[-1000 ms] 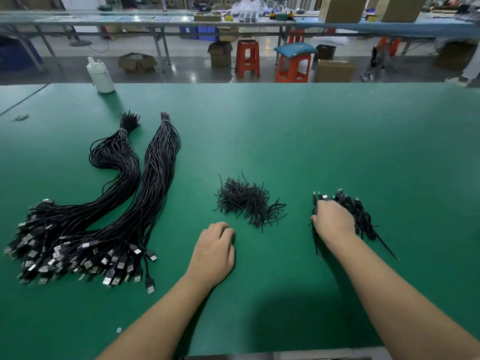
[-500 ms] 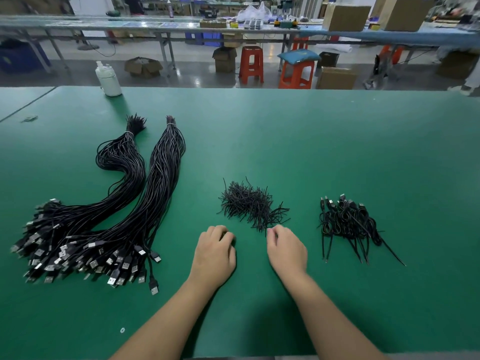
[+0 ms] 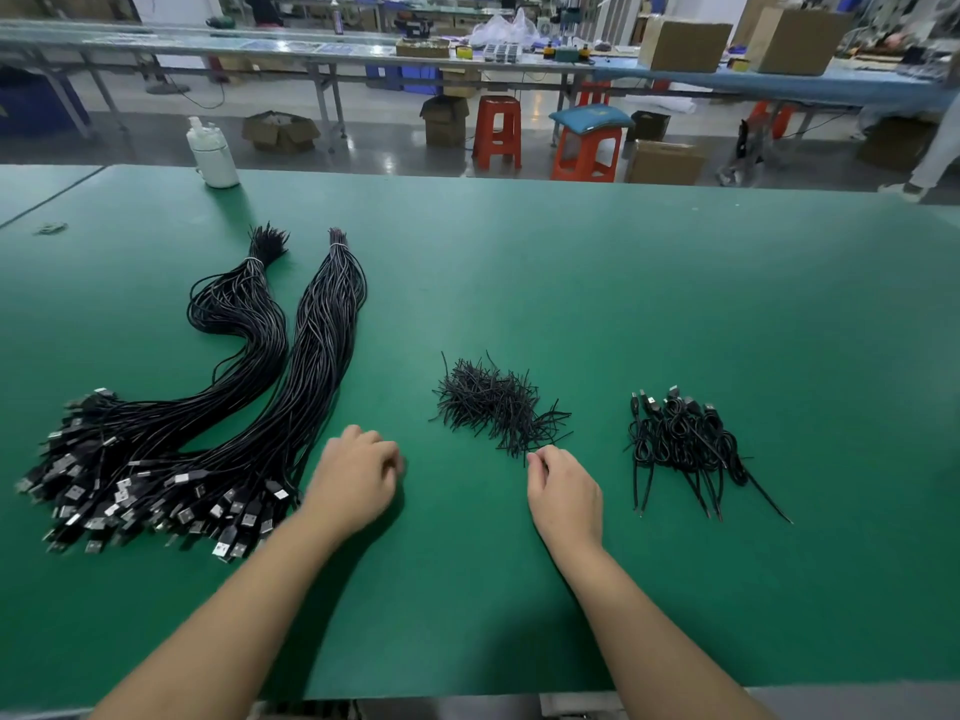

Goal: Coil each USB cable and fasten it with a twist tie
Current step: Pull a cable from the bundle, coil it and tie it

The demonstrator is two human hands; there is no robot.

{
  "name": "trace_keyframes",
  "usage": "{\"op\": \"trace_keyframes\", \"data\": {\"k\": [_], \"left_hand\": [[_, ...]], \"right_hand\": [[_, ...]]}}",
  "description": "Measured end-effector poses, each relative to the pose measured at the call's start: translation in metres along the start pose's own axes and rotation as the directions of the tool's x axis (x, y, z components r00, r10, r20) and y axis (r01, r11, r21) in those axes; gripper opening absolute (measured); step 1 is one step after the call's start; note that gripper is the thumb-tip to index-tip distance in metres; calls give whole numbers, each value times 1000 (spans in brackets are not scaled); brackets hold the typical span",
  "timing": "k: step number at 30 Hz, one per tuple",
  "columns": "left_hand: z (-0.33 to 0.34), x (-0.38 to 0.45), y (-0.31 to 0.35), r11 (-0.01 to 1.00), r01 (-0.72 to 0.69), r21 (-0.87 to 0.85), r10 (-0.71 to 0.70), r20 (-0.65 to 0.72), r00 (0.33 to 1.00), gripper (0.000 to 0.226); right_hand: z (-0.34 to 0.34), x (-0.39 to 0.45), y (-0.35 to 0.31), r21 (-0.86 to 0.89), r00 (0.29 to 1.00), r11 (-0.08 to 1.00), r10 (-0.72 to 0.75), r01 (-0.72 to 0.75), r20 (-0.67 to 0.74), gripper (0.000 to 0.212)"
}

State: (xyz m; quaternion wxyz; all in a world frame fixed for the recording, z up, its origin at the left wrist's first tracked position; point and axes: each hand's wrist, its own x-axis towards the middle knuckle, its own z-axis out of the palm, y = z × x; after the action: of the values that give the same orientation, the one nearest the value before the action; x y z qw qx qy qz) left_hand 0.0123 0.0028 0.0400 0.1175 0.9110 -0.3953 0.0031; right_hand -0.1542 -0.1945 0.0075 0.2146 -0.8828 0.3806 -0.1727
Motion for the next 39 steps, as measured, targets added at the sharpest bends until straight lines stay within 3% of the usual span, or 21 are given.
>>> {"op": "trace_keyframes", "data": {"k": [4, 9, 14, 19, 23, 27, 35, 39], "left_hand": [[-40, -2, -48, 976, -69, 206, 11, 270, 963, 27], [-53, -15, -75, 902, -138, 409, -101, 510, 854, 20], [-44, -14, -74, 876, -131, 464, -68, 389, 919, 22], [-39, -10, -68, 855, -139, 499, -62, 364, 929, 19], [-33, -7, -55, 913, -152, 378, 76, 208, 975, 10], [-29, -4, -24, 929, -224, 295, 220, 46, 974, 7], [4, -22, 21, 972, -218, 92, 216, 27, 976, 36], [9, -34, 28, 976, -211, 48, 212, -23, 977, 28]], "right_hand": [[1, 0, -1, 0, 1000, 1000, -4, 4, -6, 28], [2, -1, -1, -7, 1000, 1000, -11, 11, -6, 28], [2, -1, 0, -6, 1000, 1000, -18, 18, 3, 29], [1, -1, 1, -6, 1000, 1000, -23, 23, 2, 28], [2, -1, 1, -8, 999, 999, -33, 33, -7, 28], [3, -1, 2, -11, 999, 999, -35, 35, -4, 28], [4, 0, 3, 5, 999, 999, -31, 32, -6, 26], [5, -1, 3, 7, 999, 999, -39, 39, -8, 26]]}}
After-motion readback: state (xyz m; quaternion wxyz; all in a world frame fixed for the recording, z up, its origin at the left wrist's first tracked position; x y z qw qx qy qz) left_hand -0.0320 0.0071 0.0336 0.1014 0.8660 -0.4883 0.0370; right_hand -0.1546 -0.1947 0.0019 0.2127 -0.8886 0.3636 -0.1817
